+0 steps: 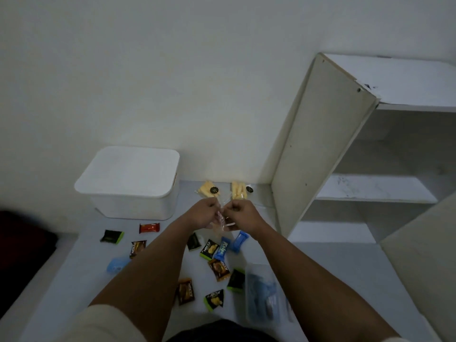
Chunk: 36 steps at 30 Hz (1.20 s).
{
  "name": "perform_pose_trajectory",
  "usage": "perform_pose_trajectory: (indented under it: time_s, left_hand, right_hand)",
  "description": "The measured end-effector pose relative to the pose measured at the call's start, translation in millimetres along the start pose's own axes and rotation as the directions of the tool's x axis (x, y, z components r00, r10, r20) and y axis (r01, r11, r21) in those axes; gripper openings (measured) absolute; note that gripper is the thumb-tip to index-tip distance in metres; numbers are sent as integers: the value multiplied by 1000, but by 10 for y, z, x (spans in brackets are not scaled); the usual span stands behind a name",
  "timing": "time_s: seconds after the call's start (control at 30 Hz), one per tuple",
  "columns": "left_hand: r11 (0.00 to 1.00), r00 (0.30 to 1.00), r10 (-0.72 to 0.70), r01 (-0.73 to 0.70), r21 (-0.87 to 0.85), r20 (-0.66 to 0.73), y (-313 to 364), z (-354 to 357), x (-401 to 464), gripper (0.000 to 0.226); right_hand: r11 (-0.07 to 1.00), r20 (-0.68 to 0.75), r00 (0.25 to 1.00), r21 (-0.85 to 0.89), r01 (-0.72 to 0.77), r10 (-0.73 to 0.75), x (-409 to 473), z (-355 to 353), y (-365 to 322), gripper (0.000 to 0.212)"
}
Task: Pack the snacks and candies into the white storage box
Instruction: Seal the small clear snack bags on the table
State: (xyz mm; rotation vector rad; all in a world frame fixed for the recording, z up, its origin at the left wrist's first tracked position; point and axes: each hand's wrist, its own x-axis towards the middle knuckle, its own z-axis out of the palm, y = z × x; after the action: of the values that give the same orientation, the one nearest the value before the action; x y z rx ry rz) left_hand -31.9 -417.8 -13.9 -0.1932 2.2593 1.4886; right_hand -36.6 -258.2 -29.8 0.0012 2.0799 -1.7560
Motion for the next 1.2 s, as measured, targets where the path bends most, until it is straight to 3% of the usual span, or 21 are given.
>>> perform_pose_trajectory:
  time_s: [0.23,0.37,0.63,0.87,1.07,1.2]
  left_hand:
    - [984,980,172,-166,-71,96,-49,-370,149,21]
    - [983,976,180,-173,-69,123,-44,-502,196,23]
    - [979,965,200,-204,8,170,-50,-600,193,22]
    - [992,966,122,-115,-45,226,-14,-699,194,20]
    - [979,968,197,-188,-72,153,10,-819,236,23]
    - [968,965,240,-229,-107,109,27,-861,273,27]
  right_hand:
    - [990,-152,988,134,36,-16,69,300,-98,10]
    - [971,-200,980,238,26,23,67,478,-118,13]
    - [990,-235,972,135,47,-14,2,642,-176,17]
    - [999,-218,975,16,38,-33,121,613,-249,20]
    - [997,-152,985,-8,79,-79,200,683,-388,21]
    - [991,-242,962,-55,119,-129,299,693,-422,22]
